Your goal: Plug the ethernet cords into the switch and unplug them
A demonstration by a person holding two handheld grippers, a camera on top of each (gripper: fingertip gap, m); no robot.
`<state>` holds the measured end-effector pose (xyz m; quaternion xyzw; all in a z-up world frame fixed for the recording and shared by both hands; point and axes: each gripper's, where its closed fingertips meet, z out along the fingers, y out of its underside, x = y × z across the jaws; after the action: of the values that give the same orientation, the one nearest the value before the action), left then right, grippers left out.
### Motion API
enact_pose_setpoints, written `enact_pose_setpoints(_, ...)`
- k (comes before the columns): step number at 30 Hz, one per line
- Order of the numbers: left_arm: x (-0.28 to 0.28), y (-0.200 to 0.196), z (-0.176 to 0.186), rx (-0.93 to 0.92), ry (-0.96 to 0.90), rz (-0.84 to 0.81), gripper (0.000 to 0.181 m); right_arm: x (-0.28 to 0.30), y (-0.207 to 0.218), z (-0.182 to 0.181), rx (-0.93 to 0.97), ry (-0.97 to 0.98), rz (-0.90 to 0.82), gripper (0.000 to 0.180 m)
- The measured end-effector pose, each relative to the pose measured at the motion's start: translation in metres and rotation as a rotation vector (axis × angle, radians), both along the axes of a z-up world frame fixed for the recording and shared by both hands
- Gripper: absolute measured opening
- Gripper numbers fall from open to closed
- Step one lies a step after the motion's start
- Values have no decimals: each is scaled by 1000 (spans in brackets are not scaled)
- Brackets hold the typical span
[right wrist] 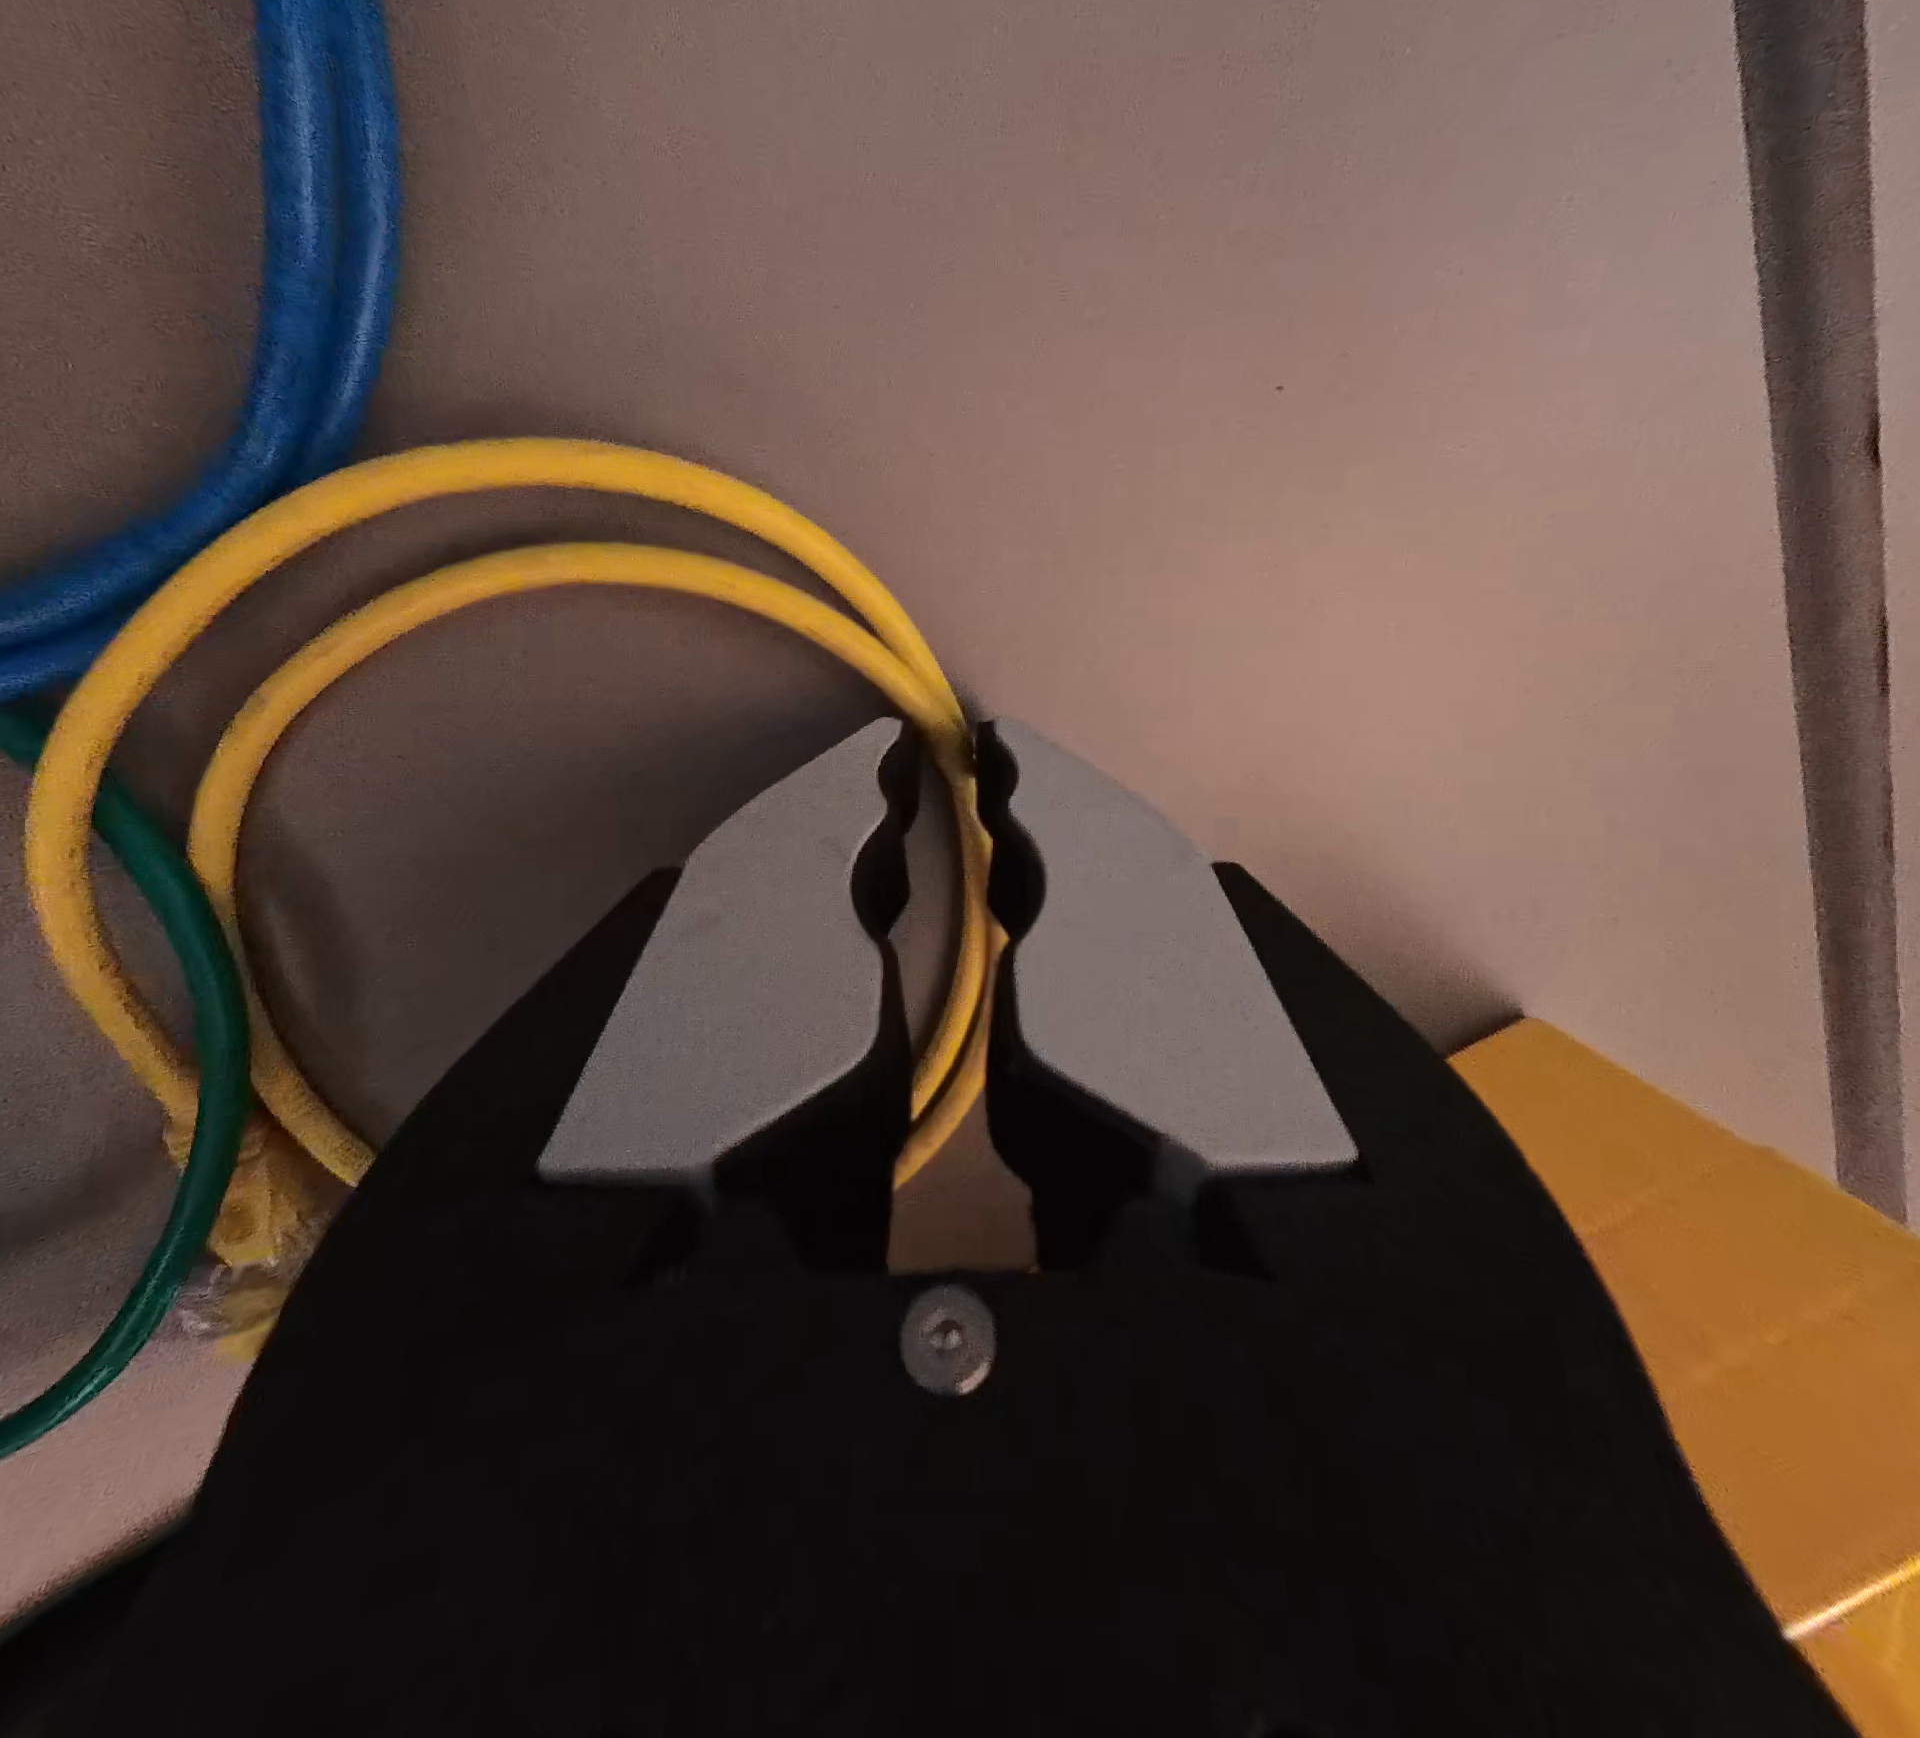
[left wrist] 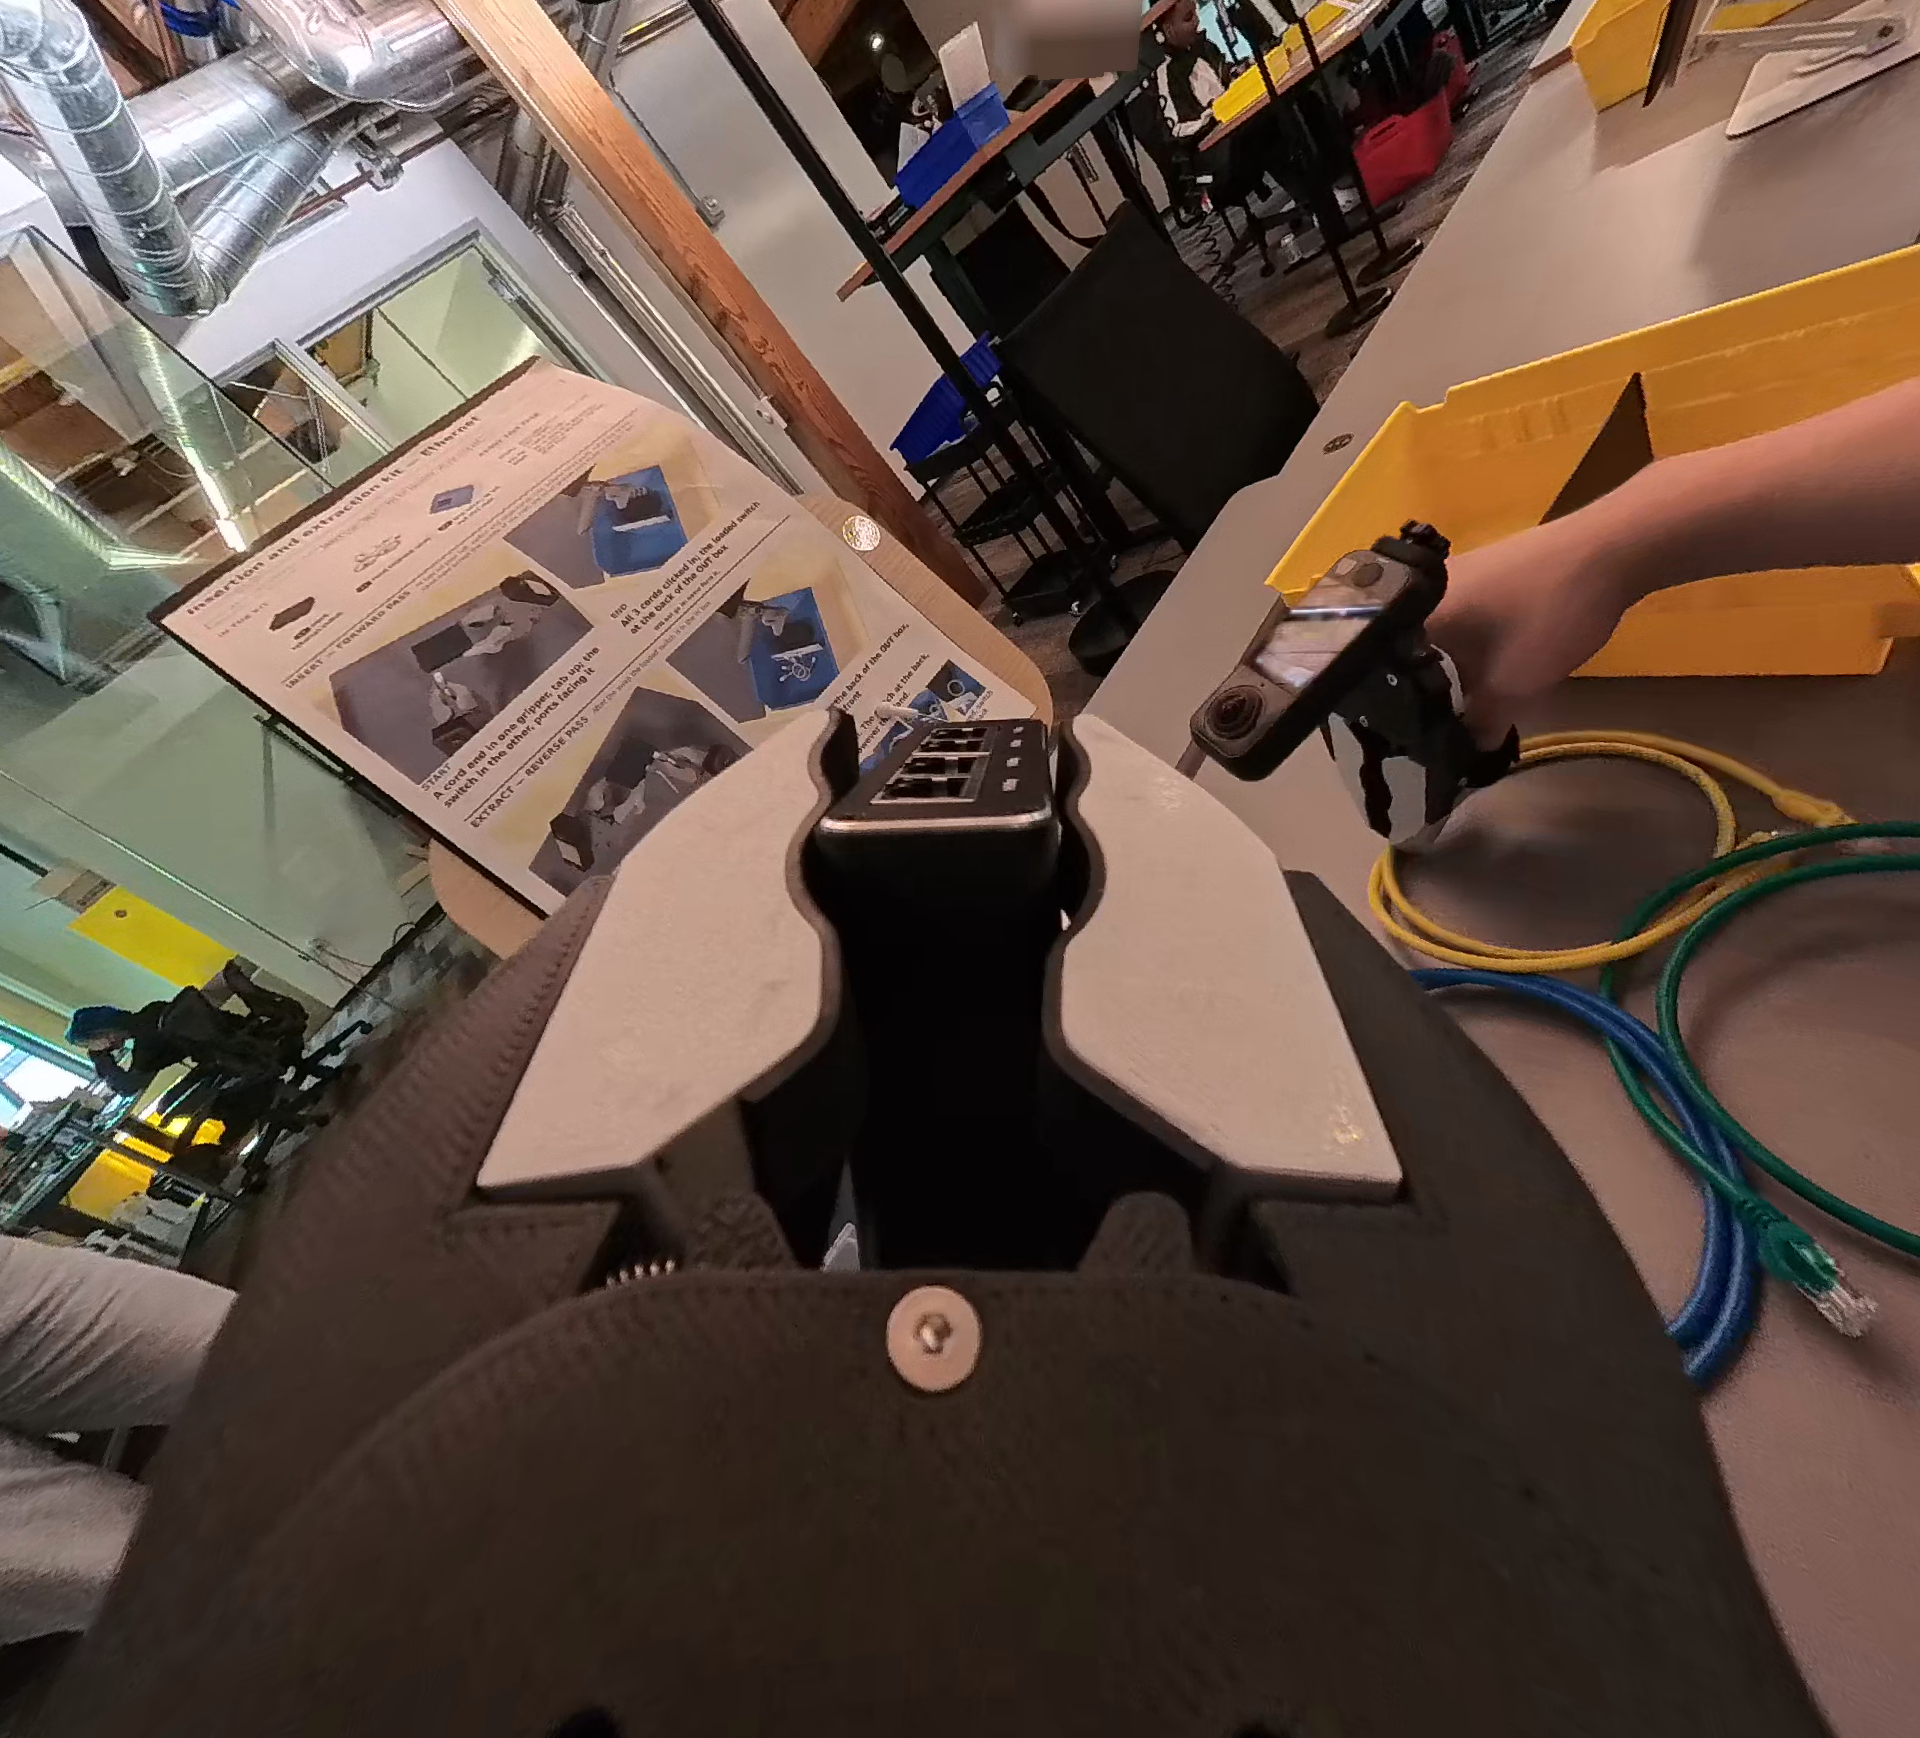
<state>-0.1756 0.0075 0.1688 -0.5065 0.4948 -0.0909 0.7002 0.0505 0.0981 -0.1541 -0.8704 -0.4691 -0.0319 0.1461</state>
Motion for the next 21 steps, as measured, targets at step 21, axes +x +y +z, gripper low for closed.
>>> enact_pose_setpoints(21, -7, -7, 9, 8, -38, -15, 36, -13, 9, 149, 635, 610, -183, 6)
